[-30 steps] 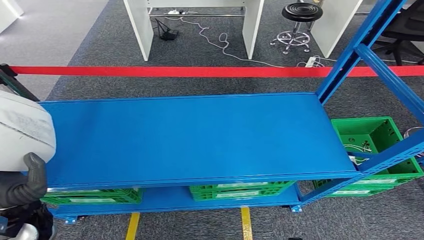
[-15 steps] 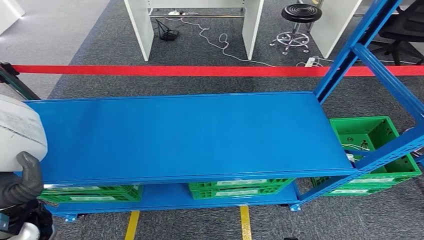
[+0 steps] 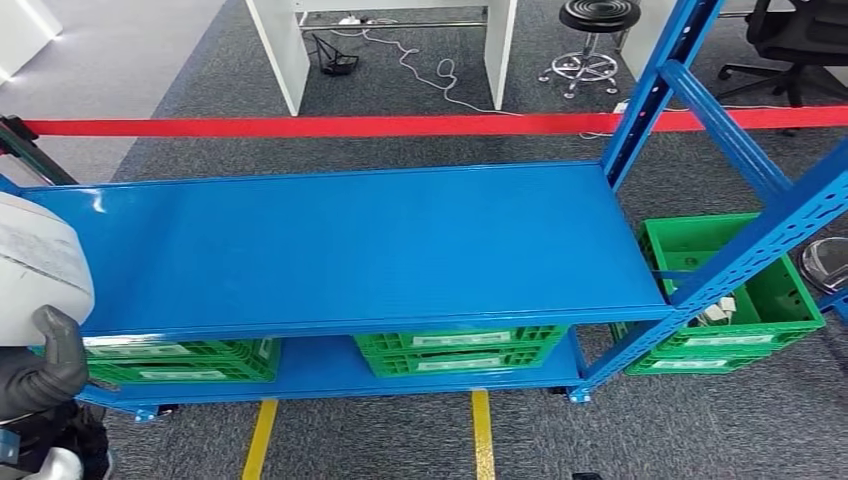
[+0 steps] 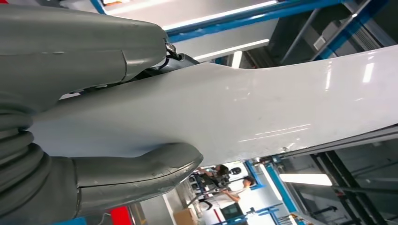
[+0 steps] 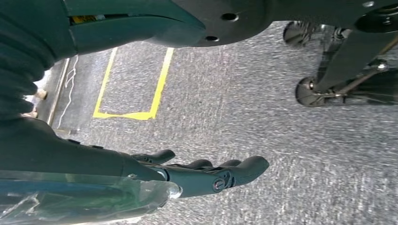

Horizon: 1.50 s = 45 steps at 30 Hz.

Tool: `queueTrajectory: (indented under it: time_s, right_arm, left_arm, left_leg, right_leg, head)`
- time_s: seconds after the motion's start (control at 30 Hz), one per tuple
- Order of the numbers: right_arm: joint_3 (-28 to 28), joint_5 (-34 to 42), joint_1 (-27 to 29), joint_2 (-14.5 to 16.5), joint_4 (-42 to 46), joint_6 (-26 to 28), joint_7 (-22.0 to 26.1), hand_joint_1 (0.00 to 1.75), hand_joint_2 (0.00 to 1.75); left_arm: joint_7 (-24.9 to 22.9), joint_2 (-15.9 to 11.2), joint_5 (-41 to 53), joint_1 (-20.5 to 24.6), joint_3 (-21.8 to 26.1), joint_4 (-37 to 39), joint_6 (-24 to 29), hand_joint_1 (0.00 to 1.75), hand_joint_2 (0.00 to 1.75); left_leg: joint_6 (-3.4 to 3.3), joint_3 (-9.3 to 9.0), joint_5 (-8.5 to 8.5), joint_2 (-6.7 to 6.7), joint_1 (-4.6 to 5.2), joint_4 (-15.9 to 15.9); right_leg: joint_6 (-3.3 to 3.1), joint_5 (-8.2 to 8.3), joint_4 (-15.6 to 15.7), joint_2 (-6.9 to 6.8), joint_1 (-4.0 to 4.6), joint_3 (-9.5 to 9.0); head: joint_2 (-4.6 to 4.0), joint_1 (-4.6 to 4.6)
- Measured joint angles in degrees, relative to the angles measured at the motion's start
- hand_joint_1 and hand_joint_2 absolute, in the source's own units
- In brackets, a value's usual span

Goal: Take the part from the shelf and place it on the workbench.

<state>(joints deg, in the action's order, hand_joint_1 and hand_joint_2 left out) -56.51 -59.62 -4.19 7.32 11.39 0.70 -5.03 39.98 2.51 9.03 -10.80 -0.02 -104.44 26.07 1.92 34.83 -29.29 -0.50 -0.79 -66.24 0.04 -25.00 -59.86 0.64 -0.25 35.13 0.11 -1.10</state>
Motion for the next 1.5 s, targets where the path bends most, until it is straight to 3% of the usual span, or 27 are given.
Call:
queueTrajectory:
  time_s: [0.07, 0.1, 0.2, 0.27, 0.33, 0.37, 0.4, 0.47, 0.53, 0.57, 0.63, 0.7, 0.73, 0.8, 0.87, 0.9, 0.97, 1.03, 1.1, 1.13, 1.2, 1.23, 1.3, 1.37, 1.4, 1.43, 1.5]
  right_arm:
    - [0.0, -0.3, 0.0, 0.0, 0.0, 0.0, 0.0, 0.00, 1.75]
    - [0.0, -0.5, 0.0, 0.0, 0.0, 0.0, 0.0, 0.00, 1.75]
    - [0.0, -0.9, 0.1, 0.0, 0.0, 0.0, -0.1, 0.00, 1.75]
    - [0.0, -1.1, 0.2, 0.0, 0.0, 0.0, -0.1, 0.00, 1.75]
    - [0.0, -1.2, 0.2, 0.0, 0.0, 0.0, -0.1, 0.00, 1.75]
    - [0.0, -1.3, 0.2, 0.0, 0.0, 0.0, -0.1, 0.00, 1.75]
    - [0.0, -1.3, 0.2, 0.0, 0.0, 0.0, -0.1, 0.00, 1.75]
    - [0.0, -1.3, 0.2, 0.0, 0.0, 0.0, 0.0, 0.00, 1.75]
    - [0.0, -1.3, 0.0, 0.0, 0.0, 0.0, -0.1, 0.00, 1.75]
    - [0.0, -1.3, -0.1, 0.0, 0.0, 0.0, -0.1, 0.00, 1.75]
    - [0.0, -1.4, -0.2, 0.1, 0.0, -0.1, -0.4, 0.00, 1.75]
    - [0.0, -1.3, -0.1, 0.2, 0.0, -0.1, -0.7, 0.00, 1.75]
    - [0.0, -1.3, -0.1, 0.2, 0.0, -0.2, -0.9, 0.00, 1.75]
    - [0.0, -1.2, -0.1, 0.3, 0.0, -0.3, -1.1, 0.00, 1.75]
    - [0.0, -1.1, -0.2, 0.4, 0.0, -0.5, -1.3, 0.00, 1.75]
    - [0.0, -1.0, -0.2, 0.4, 0.0, -0.5, -1.3, 0.00, 1.75]
    - [0.0, -0.8, -0.1, 0.5, 0.0, -0.5, -1.2, 0.00, 1.75]
    - [0.0, -0.6, -0.2, 0.5, 0.0, -0.5, -0.7, 0.00, 1.75]
    - [0.0, -0.4, -0.3, 0.6, 0.0, -0.4, -0.2, 0.00, 1.75]
    - [0.0, -0.4, -0.3, 0.6, 0.0, -0.3, 0.0, 0.00, 1.75]
    - [0.0, -0.4, -0.2, 0.6, 0.0, -0.3, 0.2, 0.00, 1.75]
    - [0.0, -0.4, -0.1, 0.6, 0.0, -0.3, 0.3, 0.00, 1.75]
    - [0.0, -0.4, 0.1, 0.6, 0.0, -0.3, 0.4, 0.00, 1.75]
    - [0.0, -0.4, 0.2, 0.6, 0.0, -0.2, 0.5, 0.00, 1.75]
    - [-0.1, -0.3, 0.2, 0.6, 0.0, -0.2, 0.5, 0.00, 1.75]
    - [-0.1, -0.3, 0.2, 0.6, 0.0, -0.2, 0.5, 0.00, 1.75]
    - [-0.2, -0.3, 0.2, 0.7, 0.0, -0.2, 0.4, 0.00, 1.75]
  left_arm:
    - [0.0, 0.0, 0.0, -0.1, 0.0, 0.0, 0.3, 1.75, 1.75]
    - [0.0, 0.0, -0.1, -0.2, 0.0, 0.0, 0.4, 1.75, 1.75]
    - [0.0, 0.0, -0.2, -0.7, 0.0, -0.1, 0.7, 1.75, 1.75]
    - [0.0, 0.0, -0.5, -1.0, 0.0, -0.1, 0.7, 1.75, 1.75]
    - [0.0, 0.0, -0.6, -1.3, 0.1, -0.1, 0.5, 1.75, 1.75]
    - [0.0, 0.0, -0.7, -1.4, 0.1, -0.1, 0.4, 1.75, 1.75]
    - [0.0, 0.0, -0.7, -1.5, 0.1, -0.1, 0.3, 1.75, 1.75]
    - [0.0, 0.0, -0.7, -1.6, 0.1, -0.1, 0.2, 1.75, 1.75]
    - [0.0, 0.0, -0.6, -1.7, 0.1, -0.1, 0.1, 1.75, 1.75]
    - [0.0, 0.0, -0.6, -1.8, 0.1, -0.1, 0.1, 1.75, 1.75]
    - [0.0, 0.0, -0.4, -1.8, 0.1, -0.1, 0.0, 1.75, 1.75]
    - [0.0, 0.0, -0.3, -1.9, 0.1, -0.1, -0.1, 1.75, 1.75]
    - [0.0, 0.0, -0.2, -1.9, 0.1, -0.1, -0.2, 1.75, 1.75]
    - [0.0, -0.1, 0.0, -2.0, 0.1, -0.1, -0.3, 1.75, 1.75]
    - [0.0, -0.1, 0.2, -1.9, 0.1, -0.1, -0.3, 1.75, 1.75]
    - [0.0, -0.2, 0.2, -1.9, 0.1, -0.1, -0.3, 1.75, 1.75]
    - [0.0, -0.1, 0.3, -1.8, 0.2, -0.1, -0.3, 1.75, 1.75]
    - [0.0, -0.1, 0.3, -1.5, 0.2, -0.1, -0.3, 1.75, 1.75]
    - [0.0, 0.0, 0.3, -1.0, 0.2, -0.1, -0.5, 1.75, 1.75]
    - [0.0, 0.0, 0.4, -0.8, 0.2, -0.1, -0.6, 1.75, 1.75]
    - [0.0, 0.0, 0.6, -0.7, 0.2, -0.1, -0.7, 1.75, 1.75]
    - [0.0, 0.0, 0.7, -0.7, 0.2, -0.1, -0.8, 1.75, 1.75]
    - [0.0, 0.0, 0.8, -0.6, 0.2, -0.1, -0.9, 1.75, 1.75]
    - [0.0, 0.0, 0.6, -0.6, 0.2, -0.1, -1.0, 1.75, 1.75]
    - [-0.1, 0.0, 0.6, -0.6, 0.2, 0.0, -1.1, 1.75, 1.75]
    - [-0.1, 0.0, 0.5, -0.6, 0.2, 0.0, -1.1, 1.75, 1.75]
    - [-0.1, 0.0, 0.5, -0.6, 0.2, 0.0, -1.1, 1.75, 1.75]
  left_leg:
    - [-0.56, -4.80, 1.20, 0.02, 0.44, 7.2]
    - [-0.70, -5.86, 1.34, 0.02, 0.65, 9.1]
    - [-1.37, -5.32, 2.46, 0.15, 0.82, 10.0]
    - [-2.13, -4.40, 3.62, 0.36, 0.61, 10.4]
    - [-2.54, -3.06, 4.74, 0.47, 0.58, 10.4]
    - [-2.58, -2.27, 5.35, 0.49, 0.61, 10.4]
    - [-2.56, -1.49, 5.94, 0.51, 0.64, 10.3]
    - [-2.38, 0.02, 7.12, 0.52, 0.67, 10.3]
    - [-1.94, 1.19, 8.18, 0.50, 0.71, 10.2]
    - [-1.64, 1.55, 8.71, 0.51, 0.75, 10.1]
    - [-1.01, 1.87, 9.75, 0.55, 0.75, 10.2]
    - [-0.34, 2.06, 10.36, 0.52, 0.60, 10.3]
    - [0.02, 2.38, 9.53, 0.48, 0.54, 9.8]
    - [0.65, 3.82, 4.60, 0.44, 0.42, 5.5]
    - [1.11, 5.64, -0.93, 0.45, 0.32, -2.2]
    - [1.26, 5.97, -1.94, 0.45, 0.28, -5.2]
    - [1.33, 4.11, -0.31, 0.45, 0.22, -5.8]
    - [1.22, -1.45, 2.24, 0.43, 0.16, 1.1]
    - [0.70, -6.50, 2.09, 0.33, 0.29, 8.8]
    - [0.33, -7.44, 1.58, 0.29, 0.44, 10.7]
    - [-0.70, -7.01, 1.77, 0.35, 0.60, 11.6]
    - [-1.26, -6.53, 2.21, 0.45, 0.62, 11.6]
    - [-2.22, -5.55, 3.19, 0.65, 0.52, 11.6]
    - [-2.61, -4.34, 4.20, 0.71, 0.68, 11.6]
    - [-2.64, -3.63, 4.74, 0.73, 0.77, 11.5]
    - [-2.66, -2.88, 5.28, 0.74, 0.87, 11.4]
    - [-2.57, -1.46, 6.24, 0.73, 0.98, 11.1]
  right_leg:
    - [0.49, 0.75, 0.0, 0.05, 0.14, 0.56]
    - [0.84, 1.17, 0.1, 0.07, 0.13, 0.69]
    - [1.95, 2.01, 0.5, 0.04, -0.03, 1.03]
    - [2.53, -1.07, -2.0, -0.07, -0.08, 2.16]
    - [2.96, -6.65, -8.6, -0.16, -0.16, 4.08]
    - [3.12, -8.53, -12.2, -0.16, -0.18, 4.74]
    - [3.23, -9.12, -14.5, -0.17, -0.18, 4.79]
    - [3.23, -6.83, -13.1, -0.17, -0.17, 1.91]
    - [3.07, -4.76, -5.0, -0.19, -0.16, -4.09]
    - [2.82, -4.81, -1.2, -0.13, -0.09, -6.65]
    - [2.23, -5.69, 2.6, 0.02, 0.18, -8.49]
    - [1.28, -5.01, 2.8, -0.03, 0.23, -7.54]
    - [0.72, -4.52, 2.8, -0.14, 0.17, -7.11]
    - [-0.21, -3.21, 2.9, -0.35, -0.02, -6.16]
    - [-0.47, -1.85, 2.8, -0.41, -0.01, -4.74]
    - [-0.44, -1.20, 2.7, -0.44, 0.00, -3.88]
    - [-0.17, 0.00, 2.6, -0.49, -0.03, -2.21]
    - [0.36, 0.99, 2.5, -0.45, -0.05, -0.90]
    - [1.01, 1.95, 2.3, -0.40, 0.08, -0.01]
    - [1.30, 2.47, 2.3, -0.39, 0.13, 0.36]
    - [1.84, 3.32, 2.3, -0.35, -0.02, 1.02]
    - [2.11, 2.72, 2.0, -0.35, -0.12, 1.51]
    - [2.59, -1.38, -1.8, -0.35, -0.24, 2.94]
    - [2.86, -6.76, -9.3, -0.36, -0.24, 4.69]
    - [2.90, -8.05, -12.5, -0.36, -0.22, 5.09]
    - [2.85, -7.99, -14.2, -0.35, -0.18, 4.72]
    - [2.49, -5.11, -11.3, -0.35, -0.04, 1.11]
  head:
    - [0.00, -0.04]
    - [0.00, 0.03]
    - [0.00, 0.23]
    - [0.00, 0.05]
    - [0.00, -0.13]
    - [0.00, -0.15]
    - [0.00, -0.14]
    - [0.00, -0.15]
    - [0.00, -0.16]
    - [0.00, -0.09]
    - [0.01, -0.12]
    - [0.01, -0.26]
    - [0.01, -0.22]
    - [0.00, 0.02]
    - [0.00, 0.20]
    - [0.00, 0.21]
    - [0.00, 0.20]
    - [0.00, 0.21]
    - [0.00, 0.20]
    - [0.00, 0.19]
    - [0.00, 0.19]
    - [0.00, 0.16]
    - [0.00, -0.01]
    - [0.00, -0.20]
    - [0.00, -0.24]
    - [0.00, -0.26]
    - [0.00, -0.26]
